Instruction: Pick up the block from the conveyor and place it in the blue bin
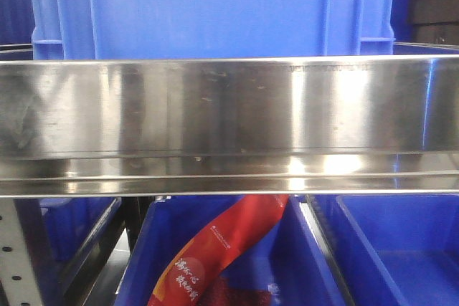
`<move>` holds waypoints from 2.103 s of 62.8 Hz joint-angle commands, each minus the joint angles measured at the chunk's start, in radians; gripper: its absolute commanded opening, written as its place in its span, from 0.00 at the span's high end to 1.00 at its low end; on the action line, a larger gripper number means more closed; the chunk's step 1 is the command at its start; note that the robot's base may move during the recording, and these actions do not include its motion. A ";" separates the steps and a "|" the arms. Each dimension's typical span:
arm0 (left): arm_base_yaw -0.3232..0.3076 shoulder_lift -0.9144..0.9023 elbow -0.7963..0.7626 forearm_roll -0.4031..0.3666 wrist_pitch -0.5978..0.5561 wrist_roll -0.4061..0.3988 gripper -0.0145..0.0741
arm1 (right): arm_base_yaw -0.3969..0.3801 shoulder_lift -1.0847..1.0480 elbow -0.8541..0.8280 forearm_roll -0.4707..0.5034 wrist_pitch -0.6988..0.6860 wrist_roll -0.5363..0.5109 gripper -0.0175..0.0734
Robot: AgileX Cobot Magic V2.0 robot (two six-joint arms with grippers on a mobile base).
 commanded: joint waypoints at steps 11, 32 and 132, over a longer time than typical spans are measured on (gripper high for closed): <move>-0.003 -0.004 0.000 -0.003 -0.011 -0.001 0.96 | -0.003 -0.003 0.000 -0.010 -0.076 -0.081 0.99; -0.003 -0.004 0.000 -0.003 -0.011 -0.001 0.96 | -0.003 -0.003 0.000 -0.010 -0.077 -0.081 0.99; 0.402 -0.004 0.214 0.710 0.006 -0.660 0.96 | -0.003 -0.003 0.000 -0.010 -0.077 -0.081 0.99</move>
